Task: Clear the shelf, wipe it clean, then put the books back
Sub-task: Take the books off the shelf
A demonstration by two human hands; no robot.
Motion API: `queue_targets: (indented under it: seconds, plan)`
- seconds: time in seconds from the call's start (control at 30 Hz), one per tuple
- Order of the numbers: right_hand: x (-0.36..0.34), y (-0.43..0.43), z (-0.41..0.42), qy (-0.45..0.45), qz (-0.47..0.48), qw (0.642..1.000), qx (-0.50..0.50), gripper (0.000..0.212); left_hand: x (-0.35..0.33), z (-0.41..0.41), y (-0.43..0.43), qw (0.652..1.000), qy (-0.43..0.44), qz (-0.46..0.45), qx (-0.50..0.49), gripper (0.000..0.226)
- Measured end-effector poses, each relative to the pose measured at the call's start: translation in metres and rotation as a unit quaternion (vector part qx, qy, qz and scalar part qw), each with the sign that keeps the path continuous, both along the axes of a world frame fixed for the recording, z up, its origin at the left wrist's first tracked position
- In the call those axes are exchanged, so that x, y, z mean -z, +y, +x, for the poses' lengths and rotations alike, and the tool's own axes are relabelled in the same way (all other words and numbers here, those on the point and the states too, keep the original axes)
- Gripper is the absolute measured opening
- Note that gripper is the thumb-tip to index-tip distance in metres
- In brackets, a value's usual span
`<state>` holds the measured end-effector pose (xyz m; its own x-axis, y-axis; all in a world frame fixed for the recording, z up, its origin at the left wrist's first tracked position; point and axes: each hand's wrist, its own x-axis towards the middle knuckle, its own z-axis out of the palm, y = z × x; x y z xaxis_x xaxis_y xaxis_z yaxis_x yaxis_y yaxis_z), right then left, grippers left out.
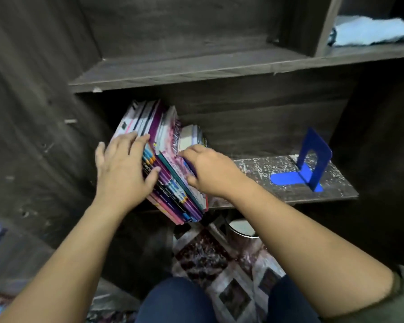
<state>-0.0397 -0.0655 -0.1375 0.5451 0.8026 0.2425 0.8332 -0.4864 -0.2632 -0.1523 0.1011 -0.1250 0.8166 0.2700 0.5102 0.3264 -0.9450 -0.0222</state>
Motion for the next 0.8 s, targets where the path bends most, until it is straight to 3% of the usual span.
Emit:
queue_targets:
  seconds: [0.23,0.4,0.57,0.8]
  plan:
    - [0.013,0.037,0.026,-0.037,-0.054,0.998,0.026,0.074,0.005,0.000,0.004,0.999,-0.012,0.031,-0.003,0.074]
    - [0.037,0.045,0.052,0.002,-0.124,0.991,0.047,0.080,0.005,0.002,0.000,1.000,-0.016,0.011,-0.018,0.074]
    - [0.055,0.044,0.053,0.056,-0.067,0.995,0.051,0.087,0.005,0.002,-0.002,0.999,-0.021,0.006,-0.027,0.073]
    - [0.062,0.037,0.055,0.080,-0.001,0.992,0.094,0.069,0.003,0.004,-0.006,0.999,-0.016,-0.005,-0.027,0.073]
